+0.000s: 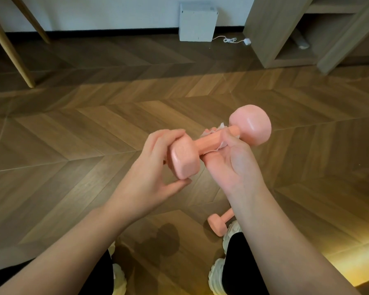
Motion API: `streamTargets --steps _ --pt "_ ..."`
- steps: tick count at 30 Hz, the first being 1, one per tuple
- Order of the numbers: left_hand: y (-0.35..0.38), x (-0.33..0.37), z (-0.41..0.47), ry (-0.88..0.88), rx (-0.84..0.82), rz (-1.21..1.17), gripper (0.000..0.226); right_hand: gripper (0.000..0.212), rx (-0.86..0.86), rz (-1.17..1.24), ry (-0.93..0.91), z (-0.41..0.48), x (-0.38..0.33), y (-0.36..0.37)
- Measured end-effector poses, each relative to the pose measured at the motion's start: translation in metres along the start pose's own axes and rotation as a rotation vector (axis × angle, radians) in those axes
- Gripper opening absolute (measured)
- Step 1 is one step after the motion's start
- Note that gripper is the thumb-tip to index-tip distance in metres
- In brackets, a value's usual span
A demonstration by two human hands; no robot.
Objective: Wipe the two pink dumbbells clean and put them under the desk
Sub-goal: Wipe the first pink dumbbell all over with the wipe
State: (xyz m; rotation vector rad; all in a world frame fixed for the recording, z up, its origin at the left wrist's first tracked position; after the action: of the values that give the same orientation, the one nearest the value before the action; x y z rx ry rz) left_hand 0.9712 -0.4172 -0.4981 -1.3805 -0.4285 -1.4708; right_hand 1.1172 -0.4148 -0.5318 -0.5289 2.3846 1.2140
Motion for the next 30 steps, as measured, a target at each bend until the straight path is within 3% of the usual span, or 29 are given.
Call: streamTargets --steps 2,4,6,8,10,13,15,16,18,20,22,24,26,28,30 --pt "0.002 -0.004 0.0 -0.044 -0.031 -0.031 0.098 0.012 -0.001 -0.028 0.003 -0.002 0.0 0.0" --pt "0.006 -0.019 -0.002 -0.342 0.016 -0.327 0.097 0.011 -0.008 -0.06 0.014 -0.004 0.0 0.0" --pt "0.02 -0.034 -0.011 -0.701 0.079 -0.77 0.089 0.018 -0.02 -0.035 0.031 -0.005 0.001 0.001" --pt "0.033 -0.043 -0.018 -0.903 0.108 -1.009 0.082 0.023 -0.002 -0.023 0.035 -0.005 0.002 0.001" --pt "0.026 -0.042 -0.015 -0.813 0.141 -0.942 0.077 0.017 0.009 -0.031 0.039 -0.005 0.003 0.002" --pt "0.003 -0.018 -0.002 -0.346 0.075 -0.415 0.075 0.011 0.001 -0.013 0.056 -0.005 0.002 0.004" --pt "0.001 -0.012 0.0 -0.174 0.007 -0.178 0.084 0.015 -0.019 -0.003 0.051 -0.007 0.001 0.006" --pt "0.002 -0.016 0.0 -0.205 -0.004 -0.227 0.087 0.023 -0.025 0.007 0.046 -0.008 0.001 0.006" --pt "0.007 -0.029 -0.003 -0.46 0.046 -0.621 0.086 0.033 -0.022 0.01 0.046 -0.01 0.001 0.006" --pt "0.021 -0.043 -0.01 -0.742 0.074 -0.933 0.084 0.027 -0.001 0.001 0.056 -0.01 0.002 0.005" --pt "0.018 -0.041 -0.01 -0.694 0.09 -0.843 0.073 0.025 0.009 0.005 0.069 -0.01 0.003 0.004" --pt "0.001 -0.025 -0.001 -0.391 0.087 -0.487 0.066 0.023 0.005 0.017 0.077 -0.009 0.004 0.005" --pt "-0.001 -0.014 0.002 -0.204 -0.003 -0.197 0.077 0.02 -0.002 0.019 0.074 -0.009 0.004 0.005" --pt "0.001 -0.021 0.001 -0.31 -0.02 -0.334 0.078 0.021 -0.012 0.017 0.078 -0.01 0.005 0.005" --pt "0.015 -0.033 -0.006 -0.577 -0.017 -0.727 0.074 0.022 -0.015 0.005 0.083 -0.01 0.006 0.005"
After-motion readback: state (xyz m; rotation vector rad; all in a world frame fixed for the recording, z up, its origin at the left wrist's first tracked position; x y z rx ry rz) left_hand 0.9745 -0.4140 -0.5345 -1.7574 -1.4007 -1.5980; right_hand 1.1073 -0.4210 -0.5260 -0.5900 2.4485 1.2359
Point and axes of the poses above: each hand's wrist, its own z-axis towards the middle knuckle, its own y-axis out of the palm, x = y × z, the point moved 8 cm from there along z, towards the middle knuckle, and after that the axes turned 15 degrees about -z, right-handed, at the moved point
